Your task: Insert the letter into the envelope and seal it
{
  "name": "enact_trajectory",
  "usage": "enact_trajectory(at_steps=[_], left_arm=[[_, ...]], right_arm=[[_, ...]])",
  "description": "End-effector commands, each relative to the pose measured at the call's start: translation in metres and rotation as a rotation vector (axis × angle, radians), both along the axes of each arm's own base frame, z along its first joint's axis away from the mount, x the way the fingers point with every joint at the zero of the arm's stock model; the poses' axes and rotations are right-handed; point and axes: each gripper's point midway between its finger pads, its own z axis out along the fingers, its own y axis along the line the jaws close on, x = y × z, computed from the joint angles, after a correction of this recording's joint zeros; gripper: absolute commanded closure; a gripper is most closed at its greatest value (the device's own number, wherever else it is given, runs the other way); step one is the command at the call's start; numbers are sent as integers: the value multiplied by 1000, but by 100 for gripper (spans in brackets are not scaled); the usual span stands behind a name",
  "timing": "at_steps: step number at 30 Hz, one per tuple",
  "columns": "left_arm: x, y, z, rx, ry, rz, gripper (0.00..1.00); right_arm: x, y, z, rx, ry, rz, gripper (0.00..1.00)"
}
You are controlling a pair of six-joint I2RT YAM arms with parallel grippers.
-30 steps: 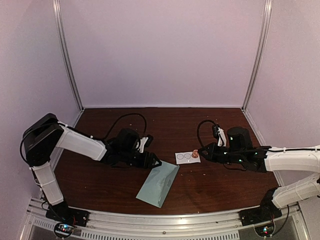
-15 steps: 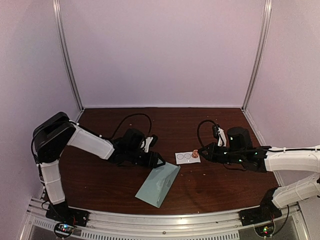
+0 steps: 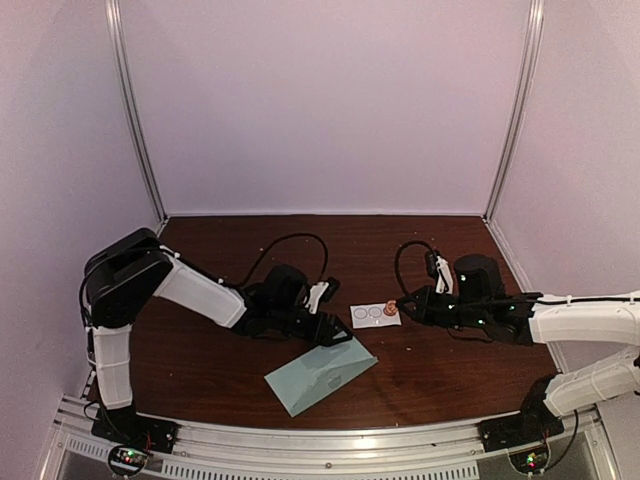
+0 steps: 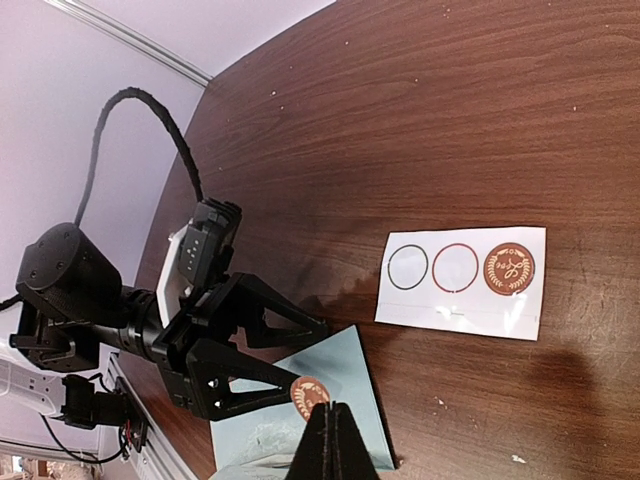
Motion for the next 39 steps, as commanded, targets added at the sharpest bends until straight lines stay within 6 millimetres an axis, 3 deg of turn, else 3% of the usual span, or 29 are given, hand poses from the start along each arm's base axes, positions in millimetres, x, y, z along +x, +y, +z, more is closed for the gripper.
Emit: enact_trajectory(at_steps=[1,5,8,12,15,22,25,28,33,39], left_arm=[[-14,-16,-2,-41,22,-50,36],[-17,-23,13,-79,-13,-76,36],[-10,-21,39,-101,-104,-66,36],[-8,-4,78,-96,-234,-44,36],[-25,14,95,-88,-275,-73,46],[-105,49,104,-54,-265,-246,62],[-126,57,117,-78,-257,-272,64],[-138,59,119,-89,-237,-286,65],[-147,53,96,-38,-204,-314,70],[-156,39,81,-66,-172,-372,74]], right_arm=[[0,-3,6,22,-23,-9,100],[0,-5,9,25,-30,-17,100],[0,-6,12,28,-36,-19,100],[-1,-7,13,27,-39,-18,100],[-2,-7,12,27,-37,-12,100],[-6,-6,10,22,-34,5,100],[-8,-6,7,22,-25,6,100],[-8,-5,7,31,-25,6,100],[-10,-2,7,35,-23,19,100],[-16,5,1,25,-10,53,100]])
